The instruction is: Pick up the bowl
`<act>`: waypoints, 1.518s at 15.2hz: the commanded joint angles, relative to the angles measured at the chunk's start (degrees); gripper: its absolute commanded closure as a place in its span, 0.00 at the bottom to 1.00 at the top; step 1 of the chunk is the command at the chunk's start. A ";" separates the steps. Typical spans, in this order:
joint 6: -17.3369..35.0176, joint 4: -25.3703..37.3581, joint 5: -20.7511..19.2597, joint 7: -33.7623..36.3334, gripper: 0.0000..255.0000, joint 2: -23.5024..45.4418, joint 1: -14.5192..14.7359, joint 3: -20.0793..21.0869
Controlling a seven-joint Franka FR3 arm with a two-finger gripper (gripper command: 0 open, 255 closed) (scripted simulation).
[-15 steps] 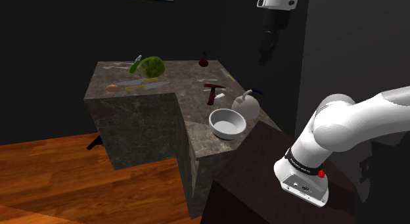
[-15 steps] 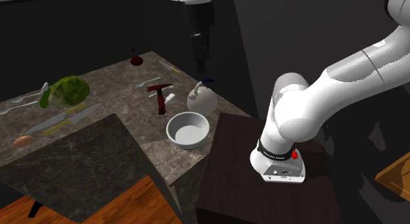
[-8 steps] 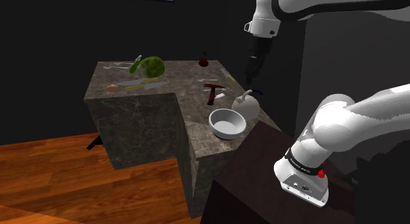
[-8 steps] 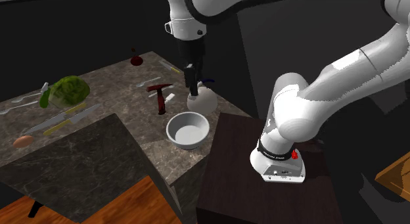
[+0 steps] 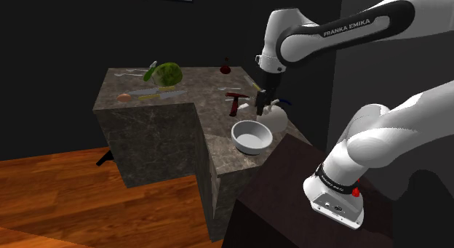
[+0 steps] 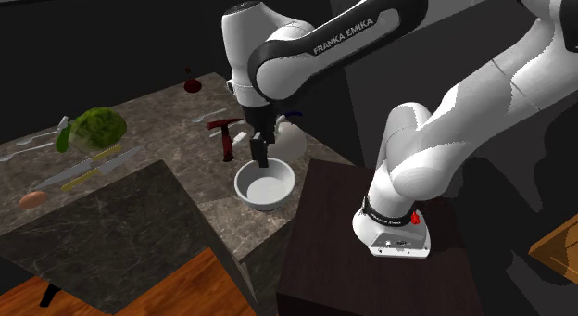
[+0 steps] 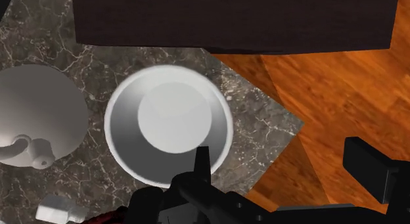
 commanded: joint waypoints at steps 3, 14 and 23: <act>10.59 -3.31 -0.68 1.11 0.00 6.60 -0.15 0.98; 38.40 -1.79 -9.21 8.75 0.00 34.89 -2.60 2.87; 47.98 0.97 -16.26 14.58 0.00 47.21 -1.35 0.15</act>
